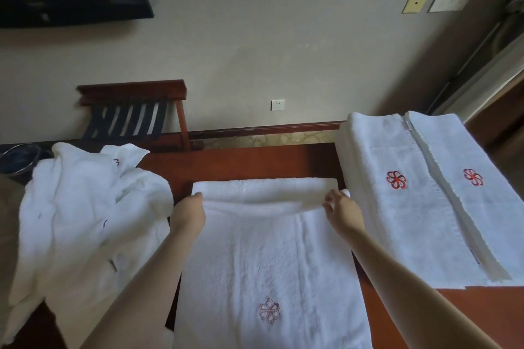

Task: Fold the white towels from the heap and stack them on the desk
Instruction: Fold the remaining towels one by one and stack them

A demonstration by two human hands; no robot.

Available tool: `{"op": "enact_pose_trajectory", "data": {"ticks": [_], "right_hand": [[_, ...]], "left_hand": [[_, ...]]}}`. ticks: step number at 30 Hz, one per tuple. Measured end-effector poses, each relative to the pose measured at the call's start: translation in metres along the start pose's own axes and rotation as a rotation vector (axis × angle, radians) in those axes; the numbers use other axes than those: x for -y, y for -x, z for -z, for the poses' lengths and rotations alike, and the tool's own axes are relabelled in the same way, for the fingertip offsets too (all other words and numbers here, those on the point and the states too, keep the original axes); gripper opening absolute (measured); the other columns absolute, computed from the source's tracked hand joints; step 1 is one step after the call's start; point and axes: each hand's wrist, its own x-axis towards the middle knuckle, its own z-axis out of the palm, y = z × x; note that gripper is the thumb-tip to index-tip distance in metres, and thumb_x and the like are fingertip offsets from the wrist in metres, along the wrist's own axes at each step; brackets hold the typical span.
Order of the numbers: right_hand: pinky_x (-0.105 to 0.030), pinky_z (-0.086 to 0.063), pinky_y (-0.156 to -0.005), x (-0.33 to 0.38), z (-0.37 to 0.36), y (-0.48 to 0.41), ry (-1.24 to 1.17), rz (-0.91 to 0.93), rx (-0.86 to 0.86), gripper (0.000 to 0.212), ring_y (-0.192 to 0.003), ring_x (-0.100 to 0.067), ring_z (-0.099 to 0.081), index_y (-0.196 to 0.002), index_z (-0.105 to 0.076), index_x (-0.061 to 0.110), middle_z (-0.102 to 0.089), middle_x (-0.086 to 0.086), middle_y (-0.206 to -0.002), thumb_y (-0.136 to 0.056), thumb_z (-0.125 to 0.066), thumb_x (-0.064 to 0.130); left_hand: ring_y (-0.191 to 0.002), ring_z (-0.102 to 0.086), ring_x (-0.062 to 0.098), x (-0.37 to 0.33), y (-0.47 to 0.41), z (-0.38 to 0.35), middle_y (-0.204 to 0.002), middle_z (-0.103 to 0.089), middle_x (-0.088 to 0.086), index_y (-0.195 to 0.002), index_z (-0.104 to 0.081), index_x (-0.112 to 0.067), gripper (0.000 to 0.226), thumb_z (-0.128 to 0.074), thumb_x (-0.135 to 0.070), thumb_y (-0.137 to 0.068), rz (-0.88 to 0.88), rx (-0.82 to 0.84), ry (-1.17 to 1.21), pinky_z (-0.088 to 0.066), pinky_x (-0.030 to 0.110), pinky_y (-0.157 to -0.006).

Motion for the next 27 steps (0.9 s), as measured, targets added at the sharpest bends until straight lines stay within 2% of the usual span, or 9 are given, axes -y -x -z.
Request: {"op": "enact_pose_trajectory", "data": {"ticks": [2,6,10,14,16,20,23,27], "right_hand": [[-0.028,-0.039,-0.062,0.012,0.014,-0.024,-0.052,-0.005,-0.054,0.011,-0.075,-0.025,-0.056,-0.101,-0.060,0.007,-0.053,-0.010,-0.106,-0.094,-0.053,0.012],[-0.027,-0.040,-0.067,0.033,0.038,-0.074,-0.111,0.008,-0.108,0.015,-0.080,-0.026,-0.059,-0.106,-0.061,0.009,-0.056,-0.010,-0.112,-0.094,-0.056,0.015],[-0.027,-0.036,-0.070,0.047,0.051,-0.123,-0.111,-0.004,-0.139,0.016,-0.091,-0.026,-0.058,-0.106,-0.061,0.009,-0.060,-0.012,-0.109,-0.092,-0.056,0.015],[-0.030,-0.040,-0.075,0.050,0.051,-0.163,-0.089,-0.005,-0.117,0.016,-0.105,-0.028,-0.055,-0.105,-0.062,0.006,-0.064,-0.012,-0.108,-0.092,-0.057,0.013],[-0.030,-0.039,-0.073,0.048,0.047,-0.175,-0.080,-0.008,-0.103,0.016,-0.105,-0.029,-0.055,-0.104,-0.062,0.005,-0.065,-0.011,-0.107,-0.092,-0.057,0.013],[-0.028,-0.038,-0.070,0.038,0.032,-0.180,-0.082,-0.023,-0.069,0.014,-0.097,-0.027,-0.057,-0.102,-0.063,0.006,-0.063,-0.012,-0.108,-0.090,-0.059,0.013],[-0.026,-0.037,-0.067,0.030,0.022,-0.170,-0.112,-0.033,-0.106,0.012,-0.080,-0.020,-0.055,-0.101,-0.063,0.008,-0.060,-0.010,-0.109,-0.090,-0.059,0.012],[-0.028,-0.040,-0.066,0.029,0.016,-0.143,-0.167,-0.019,-0.203,0.012,-0.078,-0.020,-0.056,-0.100,-0.062,0.007,-0.059,-0.009,-0.107,-0.090,-0.060,0.012]], "left_hand": [[-0.091,-0.063,0.029,-0.006,-0.019,0.017,-0.102,-0.064,0.012,-0.115,-0.052,-0.009,0.023,-0.049,-0.004,-0.093,0.025,-0.080,0.105,-0.056,0.036,-0.075],[-0.091,-0.062,0.029,-0.017,-0.059,0.045,-0.098,-0.062,0.012,-0.102,-0.054,-0.006,0.010,-0.052,-0.003,-0.093,0.041,-0.211,0.269,-0.054,0.033,-0.073],[-0.096,-0.063,0.030,-0.029,-0.100,0.067,-0.102,-0.063,0.013,-0.103,-0.056,-0.008,0.010,-0.052,-0.004,-0.094,0.017,-0.283,0.308,-0.053,0.032,-0.077],[-0.099,-0.063,0.033,-0.040,-0.136,0.075,-0.107,-0.063,0.016,-0.106,-0.056,-0.006,0.012,-0.050,-0.005,-0.095,0.014,-0.277,0.295,-0.056,0.037,-0.083],[-0.102,-0.062,0.033,-0.044,-0.149,0.071,-0.110,-0.062,0.017,-0.109,-0.056,-0.005,0.015,-0.049,-0.004,-0.095,0.012,-0.245,0.294,-0.056,0.039,-0.085],[-0.105,-0.061,0.031,-0.042,-0.157,0.056,-0.114,-0.060,0.015,-0.113,-0.056,-0.005,0.020,-0.049,-0.002,-0.095,0.008,-0.182,0.287,-0.054,0.034,-0.086],[-0.099,-0.061,0.028,-0.038,-0.151,0.048,-0.113,-0.058,0.014,-0.109,-0.056,-0.005,0.015,-0.049,-0.006,-0.096,-0.026,-0.198,0.317,-0.053,0.031,-0.081],[-0.093,-0.061,0.027,-0.032,-0.130,0.042,-0.111,-0.057,0.014,-0.104,-0.056,-0.004,0.012,-0.050,-0.008,-0.095,-0.072,-0.272,0.321,-0.049,0.026,-0.072]]}}
